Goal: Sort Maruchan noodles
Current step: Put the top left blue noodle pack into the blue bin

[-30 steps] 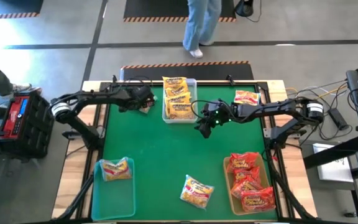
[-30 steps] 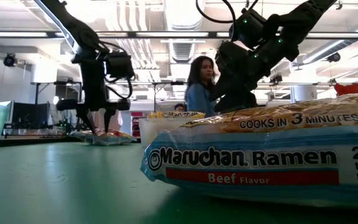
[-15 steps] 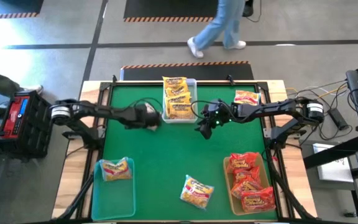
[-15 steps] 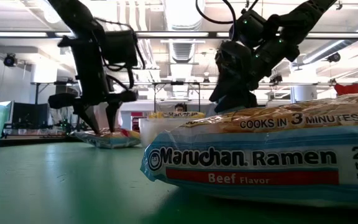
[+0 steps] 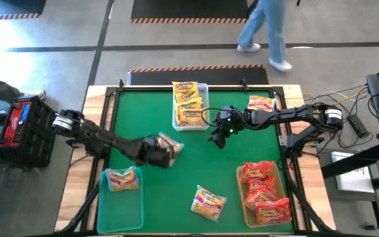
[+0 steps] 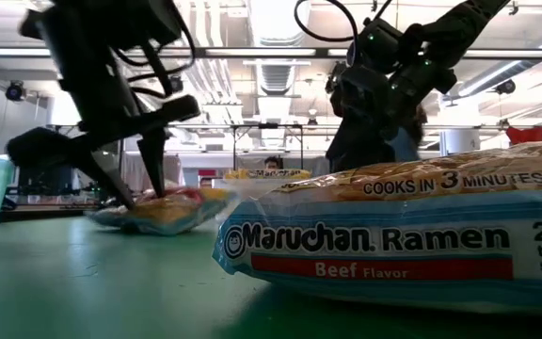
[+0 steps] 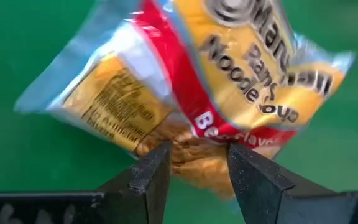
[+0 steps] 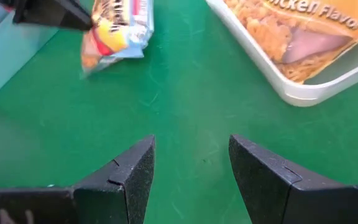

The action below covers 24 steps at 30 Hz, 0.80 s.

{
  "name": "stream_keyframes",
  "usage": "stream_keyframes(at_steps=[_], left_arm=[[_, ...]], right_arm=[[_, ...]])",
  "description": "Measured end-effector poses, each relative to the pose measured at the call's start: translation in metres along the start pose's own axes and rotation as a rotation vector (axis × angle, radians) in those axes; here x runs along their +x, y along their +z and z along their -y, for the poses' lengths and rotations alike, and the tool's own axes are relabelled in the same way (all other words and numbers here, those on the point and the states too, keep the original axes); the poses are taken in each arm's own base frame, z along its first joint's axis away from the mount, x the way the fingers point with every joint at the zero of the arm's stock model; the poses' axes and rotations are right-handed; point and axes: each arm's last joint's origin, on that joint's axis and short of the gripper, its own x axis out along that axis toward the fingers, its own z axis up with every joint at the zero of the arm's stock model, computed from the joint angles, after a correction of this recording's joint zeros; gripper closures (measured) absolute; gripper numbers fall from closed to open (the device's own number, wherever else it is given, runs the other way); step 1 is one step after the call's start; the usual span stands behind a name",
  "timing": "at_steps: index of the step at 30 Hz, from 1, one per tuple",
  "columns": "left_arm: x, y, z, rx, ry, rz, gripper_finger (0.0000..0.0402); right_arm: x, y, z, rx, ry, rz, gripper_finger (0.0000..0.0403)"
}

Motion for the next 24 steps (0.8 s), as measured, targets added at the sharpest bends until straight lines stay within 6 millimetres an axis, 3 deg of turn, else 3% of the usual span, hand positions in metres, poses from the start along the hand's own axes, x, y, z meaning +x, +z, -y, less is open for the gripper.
stream_keyframes(at_steps=[6,13,24], left_arm=[[-0.01,-0.025,0.004,-0.105,-0.189,0.034,0.0261],[-0.017,-0.035,0.015,-0.116,-0.279,0.041,0.0261],[0.012,-0.042,0.017,-0.171,-0.202,0.071,0.0261]], right_arm=[[0.001,-0.001,-0.006,-0.002,0.097,-0.023,0.0209],[0.003,0.0,-0.022,-0.017,0.189,0.009,0.0209],[0.003,0.007,-0.032,0.006,0.249,0.089,0.0209]])
